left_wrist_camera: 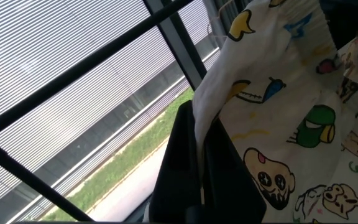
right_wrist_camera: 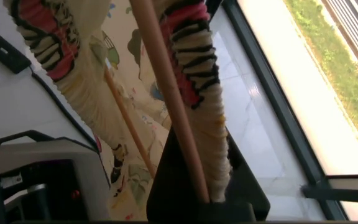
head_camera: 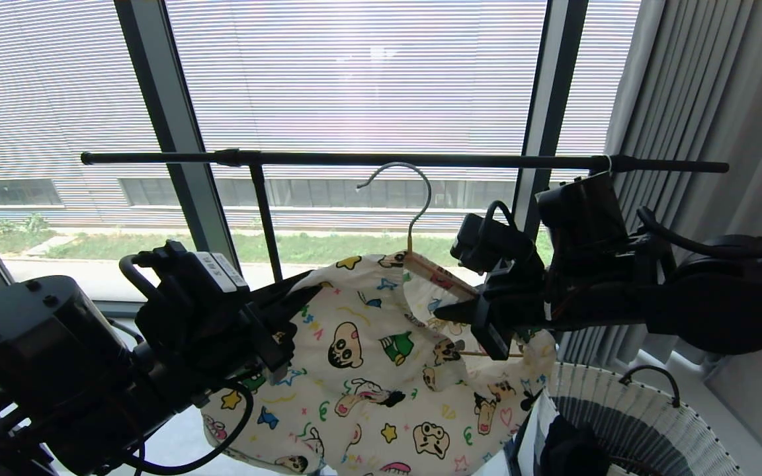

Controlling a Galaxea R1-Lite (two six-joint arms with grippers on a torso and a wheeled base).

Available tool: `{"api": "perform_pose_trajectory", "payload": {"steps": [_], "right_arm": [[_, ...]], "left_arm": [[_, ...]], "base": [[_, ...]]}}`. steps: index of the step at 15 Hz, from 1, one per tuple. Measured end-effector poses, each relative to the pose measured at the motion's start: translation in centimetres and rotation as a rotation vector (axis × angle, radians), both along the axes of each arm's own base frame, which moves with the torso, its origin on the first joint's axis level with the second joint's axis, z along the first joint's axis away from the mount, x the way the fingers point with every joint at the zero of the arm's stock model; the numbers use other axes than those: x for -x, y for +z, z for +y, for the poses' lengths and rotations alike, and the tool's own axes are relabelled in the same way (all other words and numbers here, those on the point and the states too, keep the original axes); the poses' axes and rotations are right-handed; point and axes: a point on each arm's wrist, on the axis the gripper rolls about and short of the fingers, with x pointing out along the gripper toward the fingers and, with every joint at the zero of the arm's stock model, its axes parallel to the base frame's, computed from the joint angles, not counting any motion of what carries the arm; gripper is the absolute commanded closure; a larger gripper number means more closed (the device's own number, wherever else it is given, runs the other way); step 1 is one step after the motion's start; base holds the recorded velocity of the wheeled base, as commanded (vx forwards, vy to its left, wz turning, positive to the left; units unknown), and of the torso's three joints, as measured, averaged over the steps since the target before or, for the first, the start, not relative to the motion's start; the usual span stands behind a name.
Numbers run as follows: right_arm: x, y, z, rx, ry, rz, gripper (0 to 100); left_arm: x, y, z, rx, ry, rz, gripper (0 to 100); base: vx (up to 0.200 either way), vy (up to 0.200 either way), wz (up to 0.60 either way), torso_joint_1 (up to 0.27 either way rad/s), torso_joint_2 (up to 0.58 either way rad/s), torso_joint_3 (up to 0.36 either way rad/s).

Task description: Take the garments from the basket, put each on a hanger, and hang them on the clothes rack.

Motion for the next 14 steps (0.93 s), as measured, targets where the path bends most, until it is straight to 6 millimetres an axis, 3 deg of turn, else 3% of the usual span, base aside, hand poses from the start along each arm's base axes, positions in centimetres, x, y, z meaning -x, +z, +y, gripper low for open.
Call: {"api": "perform_pose_trajectory", "payload": {"steps": [1, 2, 8, 14], "right_arm": [[0.1, 0.1, -0.1, -0.001, 0.001, -0.004, 100], [0.2, 0.3, -0.2, -0.001, 0.007, -0.018, 100], [1.4, 1.1, -2.1, 0.008, 0.053, -0.083, 100], [2.1, 1.9, -2.9, -0.012, 0.050, -0.109, 100]], "left_arm": [[0.0, 0.0, 0.0, -0.001, -0.002, 0.001, 100], [0.1, 0.0, -0.1, 0.000, -0.008, 0.003, 0], [0.2, -0.8, -0.4, -0.047, -0.023, 0.119, 0], [1.9, 2.2, -0.8, -0.155, -0.115, 0.445, 0]], "base": [[0.000, 0.000, 0.00, 0.000, 0.00, 0.000], [0.000, 0.000, 0.00, 0.000, 0.00, 0.000], [0.000, 0.000, 0.00, 0.000, 0.00, 0.000], [0.000, 0.000, 0.00, 0.000, 0.00, 0.000]]}}
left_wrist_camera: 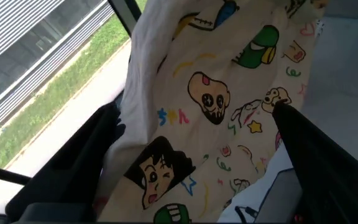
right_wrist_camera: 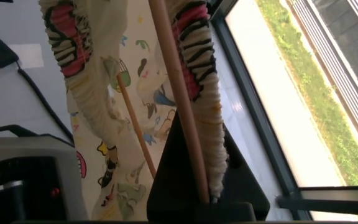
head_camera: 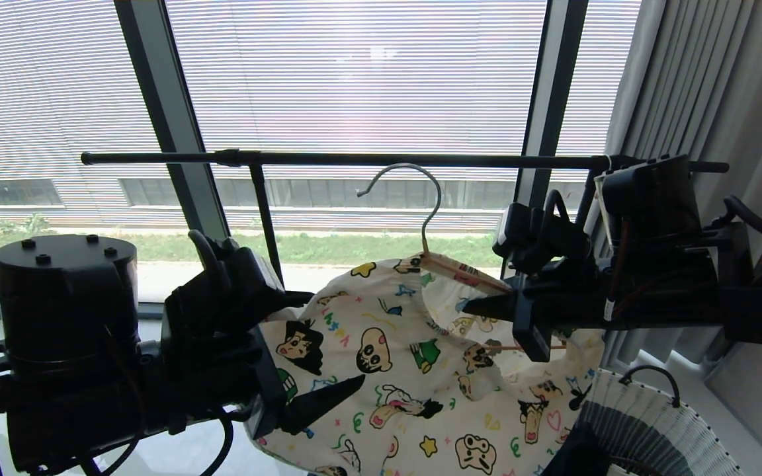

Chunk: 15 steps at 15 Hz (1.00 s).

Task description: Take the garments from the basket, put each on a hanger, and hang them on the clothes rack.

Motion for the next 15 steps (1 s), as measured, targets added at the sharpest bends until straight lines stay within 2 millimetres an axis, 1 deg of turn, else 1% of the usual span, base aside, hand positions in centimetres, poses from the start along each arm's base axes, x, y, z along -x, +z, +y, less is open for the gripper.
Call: {"api": "perform_pose_trajectory", "payload": {"steps": [2, 4, 5, 7, 9, 10, 12, 15], "right_arm": [[0.1, 0.1, -0.1, -0.003, 0.009, -0.009, 100], [0.3, 0.1, -0.2, 0.002, 0.025, -0.018, 100], [0.3, 0.1, -0.4, 0.002, 0.025, -0.020, 100], [0.3, 0.1, -0.5, -0.007, 0.023, -0.031, 100], [0.3, 0.0, -0.7, -0.027, 0.015, -0.054, 100], [0.3, -0.2, -1.0, -0.026, 0.010, -0.052, 100], [0.5, -0.4, -1.4, -0.023, 0.003, -0.048, 100], [0.6, -0.2, -1.6, -0.026, 0.000, -0.052, 100]], "left_arm": [[0.1, 1.4, 0.8, 0.033, 0.031, 0.009, 0], [-0.7, 1.7, 2.5, 0.059, 0.125, 0.028, 0], [-1.1, 1.7, 3.4, 0.067, 0.165, 0.033, 0], [-1.4, 1.0, 5.3, 0.070, 0.235, 0.055, 0], [-0.8, 0.2, 6.8, 0.072, 0.274, 0.084, 0], [-0.4, 0.1, 7.1, 0.091, 0.240, 0.092, 0], [0.0, 0.2, 7.4, 0.101, 0.233, 0.091, 0], [0.0, 1.0, 7.3, 0.102, 0.223, 0.090, 0]], "base": [[0.000, 0.000, 0.00, 0.000, 0.00, 0.000], [0.000, 0.000, 0.00, 0.000, 0.00, 0.000], [0.000, 0.000, 0.00, 0.000, 0.00, 0.000], [0.000, 0.000, 0.00, 0.000, 0.00, 0.000], [0.000, 0.000, 0.00, 0.000, 0.00, 0.000], [0.000, 0.000, 0.00, 0.000, 0.00, 0.000], [0.000, 0.000, 0.00, 0.000, 0.00, 0.000], [0.000, 0.000, 0.00, 0.000, 0.00, 0.000]]}}
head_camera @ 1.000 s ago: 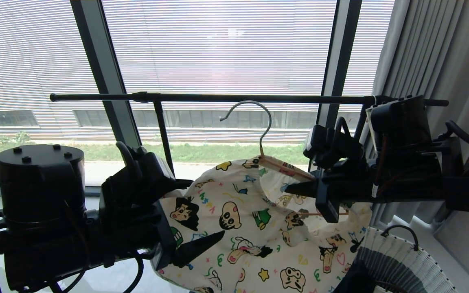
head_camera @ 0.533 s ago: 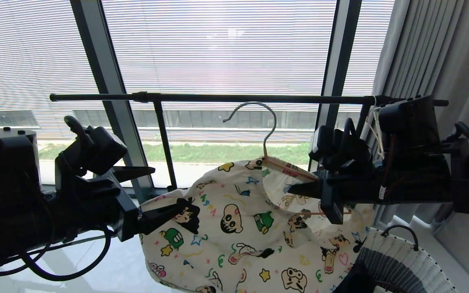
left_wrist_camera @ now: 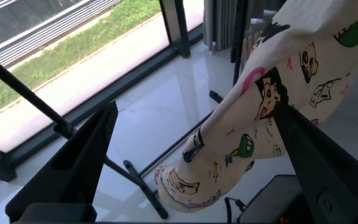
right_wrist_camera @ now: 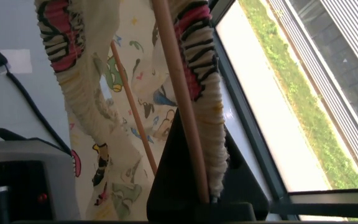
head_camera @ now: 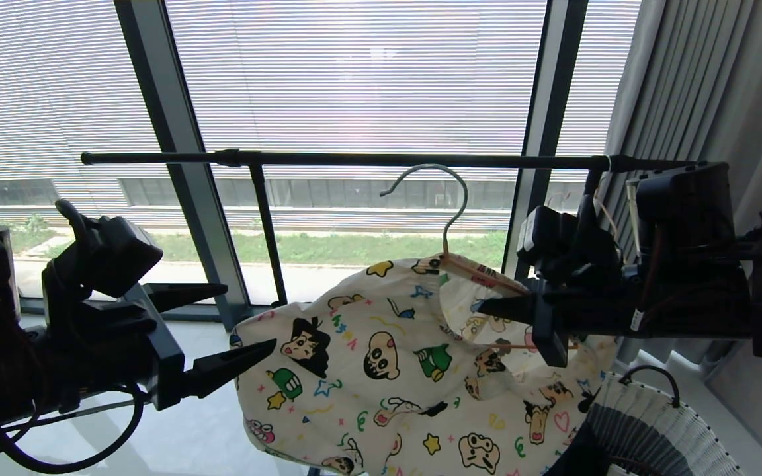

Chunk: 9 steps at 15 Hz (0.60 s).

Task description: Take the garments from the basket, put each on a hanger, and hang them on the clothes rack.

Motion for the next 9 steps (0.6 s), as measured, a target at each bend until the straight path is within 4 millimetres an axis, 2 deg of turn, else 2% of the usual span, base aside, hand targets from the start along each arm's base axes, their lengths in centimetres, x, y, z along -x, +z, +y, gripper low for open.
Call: {"api": "perform_pose_trajectory", "payload": {"steps": [2, 6, 9], "right_arm": [[-0.1, 0.0, -0.2, -0.001, -0.007, -0.001, 100], [-0.2, 0.1, -0.3, -0.003, -0.013, -0.003, 100], [-0.2, 0.2, -0.3, -0.006, -0.013, -0.005, 100]], "left_arm": [[-0.1, 1.2, -0.5, -0.008, -0.025, 0.044, 0], [1.2, 3.5, -0.9, -0.073, -0.066, 0.299, 0], [2.6, 3.9, -0.6, -0.096, -0.069, 0.354, 0]], "base": [[0.000, 0.000, 0.00, 0.000, 0.00, 0.000], [0.000, 0.000, 0.00, 0.000, 0.00, 0.000], [0.000, 0.000, 0.00, 0.000, 0.00, 0.000]]}}
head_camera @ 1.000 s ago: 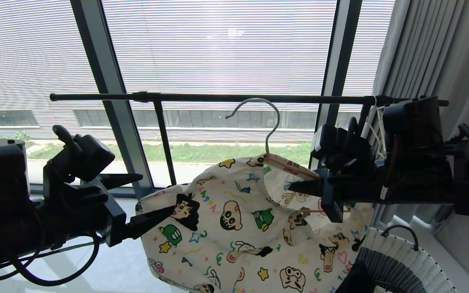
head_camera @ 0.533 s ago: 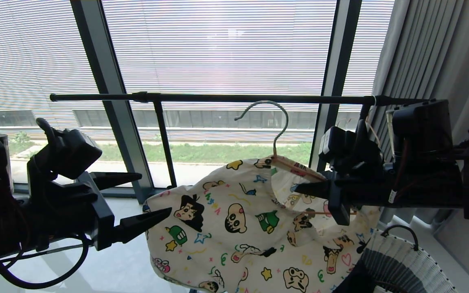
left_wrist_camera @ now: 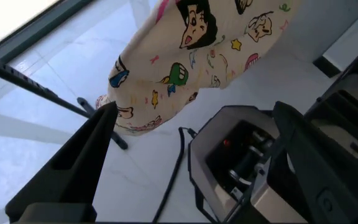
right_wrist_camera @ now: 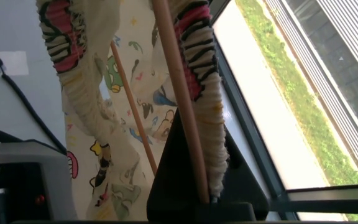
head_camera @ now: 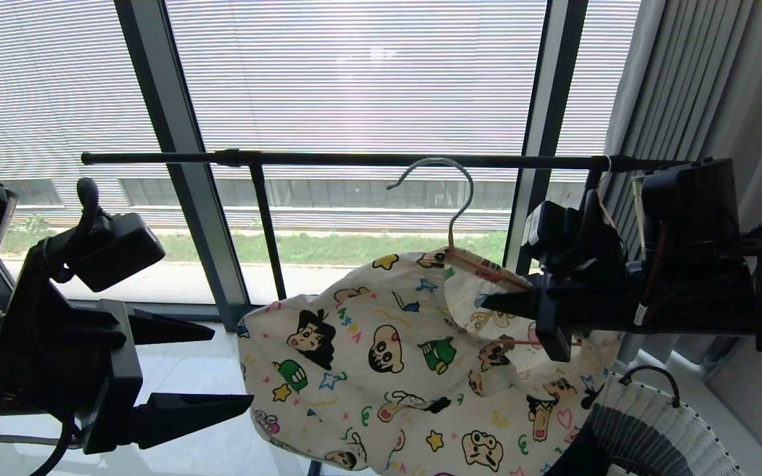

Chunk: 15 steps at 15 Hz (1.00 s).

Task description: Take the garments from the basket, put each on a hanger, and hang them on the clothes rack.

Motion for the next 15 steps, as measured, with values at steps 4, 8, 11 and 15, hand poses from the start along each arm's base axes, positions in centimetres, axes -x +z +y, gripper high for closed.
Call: {"api": "perform_pose_trajectory", "payload": {"steps": [4, 8, 11, 15], "right_arm": [[0.2, 0.4, -0.2, -0.011, -0.004, -0.004, 100], [0.9, 0.8, -0.7, -0.019, -0.002, -0.012, 100], [1.7, 0.7, -1.2, -0.026, 0.031, 0.000, 100], [2.5, 1.1, -1.2, -0.034, 0.054, -0.007, 100]], "left_arm": [[2.1, -2.5, 1.0, -0.040, 0.063, -0.073, 0], [4.1, -4.9, 2.0, -0.074, 0.165, -0.166, 0], [3.5, -5.9, 1.9, -0.011, 0.179, -0.372, 0], [4.1, -8.8, 1.8, 0.012, 0.124, -0.316, 0]], "base": [[0.000, 0.000, 0.00, 0.000, 0.00, 0.000], [0.000, 0.000, 0.00, 0.000, 0.00, 0.000], [0.000, 0.000, 0.00, 0.000, 0.00, 0.000], [0.000, 0.000, 0.00, 0.000, 0.00, 0.000]]}}
